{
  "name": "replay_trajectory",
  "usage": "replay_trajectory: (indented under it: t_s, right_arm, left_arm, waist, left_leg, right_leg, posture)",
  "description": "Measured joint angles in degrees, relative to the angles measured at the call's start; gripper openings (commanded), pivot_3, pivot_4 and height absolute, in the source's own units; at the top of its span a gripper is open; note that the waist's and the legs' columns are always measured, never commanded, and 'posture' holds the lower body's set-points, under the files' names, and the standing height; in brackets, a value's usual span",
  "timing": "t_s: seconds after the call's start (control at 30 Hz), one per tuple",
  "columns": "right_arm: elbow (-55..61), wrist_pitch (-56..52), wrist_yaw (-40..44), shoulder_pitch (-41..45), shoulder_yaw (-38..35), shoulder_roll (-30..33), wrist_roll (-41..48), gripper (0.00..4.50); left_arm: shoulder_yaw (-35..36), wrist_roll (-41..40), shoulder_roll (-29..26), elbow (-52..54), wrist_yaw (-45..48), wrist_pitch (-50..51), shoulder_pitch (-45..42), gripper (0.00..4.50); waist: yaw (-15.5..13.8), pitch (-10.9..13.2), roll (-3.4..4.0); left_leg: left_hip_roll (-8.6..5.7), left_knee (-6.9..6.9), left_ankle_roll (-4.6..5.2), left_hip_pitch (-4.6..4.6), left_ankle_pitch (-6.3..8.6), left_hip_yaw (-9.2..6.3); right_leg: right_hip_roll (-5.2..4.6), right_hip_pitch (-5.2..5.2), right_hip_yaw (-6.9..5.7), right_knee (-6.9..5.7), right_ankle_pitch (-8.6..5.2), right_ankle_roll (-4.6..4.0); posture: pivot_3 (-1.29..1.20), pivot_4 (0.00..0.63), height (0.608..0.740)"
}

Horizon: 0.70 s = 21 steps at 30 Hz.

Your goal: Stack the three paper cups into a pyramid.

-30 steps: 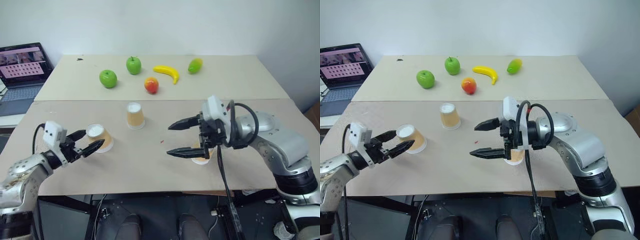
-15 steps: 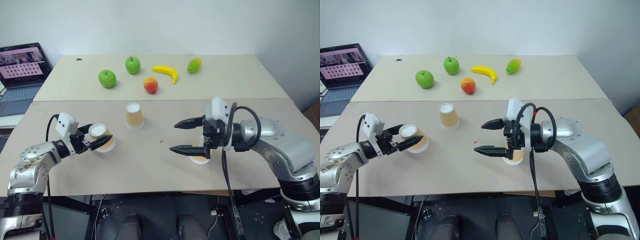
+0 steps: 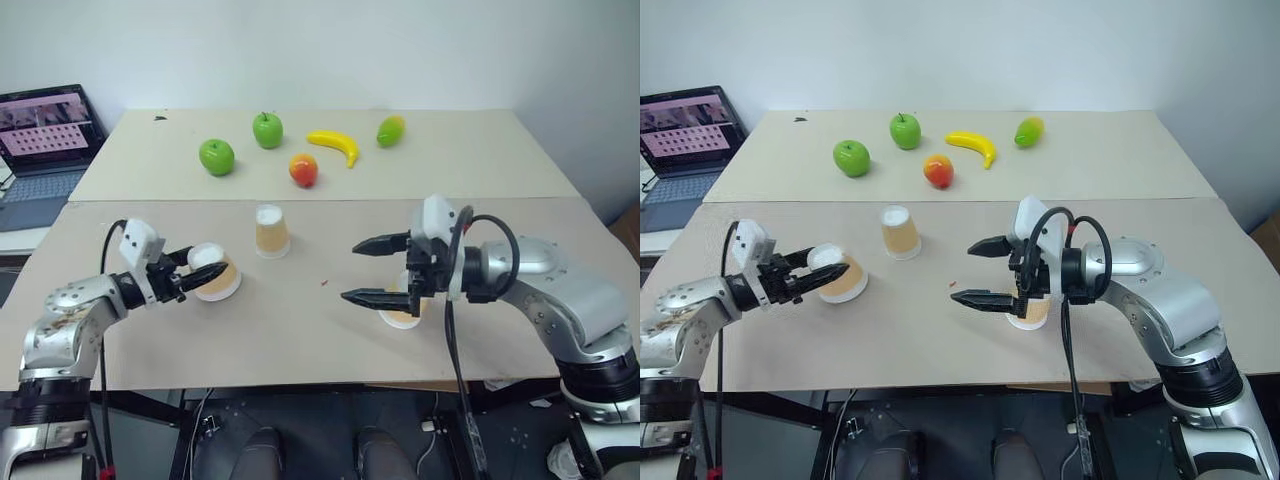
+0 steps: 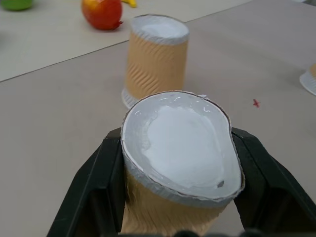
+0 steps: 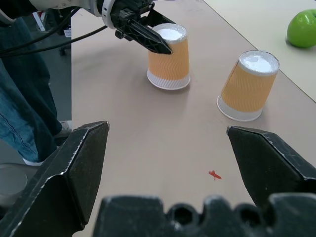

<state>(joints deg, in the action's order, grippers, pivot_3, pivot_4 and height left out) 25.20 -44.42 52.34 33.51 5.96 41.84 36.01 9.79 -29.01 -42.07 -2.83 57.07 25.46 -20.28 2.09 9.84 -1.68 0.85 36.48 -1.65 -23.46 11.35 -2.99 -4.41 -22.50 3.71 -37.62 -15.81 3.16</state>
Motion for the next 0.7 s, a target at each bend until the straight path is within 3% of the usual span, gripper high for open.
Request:
replay_trajectory:
  t_s: [0.23,0.53,0.7]
  right_arm:
    - [0.1,0.0,-1.7,-0.1,0.0,-0.2,-1.0,4.50]
    - [3.0,-1.1,-6.5,-2.3,-1.4,-0.4,-1.0,4.50]
    - [4.8,-2.1,-8.8,-3.8,-2.9,-0.4,-0.9,4.50]
  left_arm:
    - [-10.4,0.1,6.3,-0.5,5.8,2.2,-10.0,2.32]
    - [-20.7,10.3,14.4,-19.2,12.3,-9.0,-20.9,2.32]
    - [-22.4,13.4,16.5,-22.9,15.1,-14.5,-23.9,2.32]
  waist:
    - [-0.2,0.0,-0.01]
    - [0.2,0.0,-0.03]
    - [0.0,0.0,-0.03]
  left_leg:
    - [-0.02,0.07,0.00,-0.04,0.00,0.00]
    - [-0.03,0.12,0.01,-0.13,0.00,-0.02]
    - [-0.04,0.19,0.02,-0.16,0.01,-0.03]
  right_leg:
    - [0.02,0.01,-0.01,0.00,0.00,0.01]
    - [0.04,-0.03,0.00,0.00,0.00,0.02]
    - [0.03,-0.02,-0.02,-0.02,-0.01,0.03]
  posture:
    - [0.00,0.150,0.732]
    - [0.00,0.150,0.732]
    - [0.00,0.150,0.732]
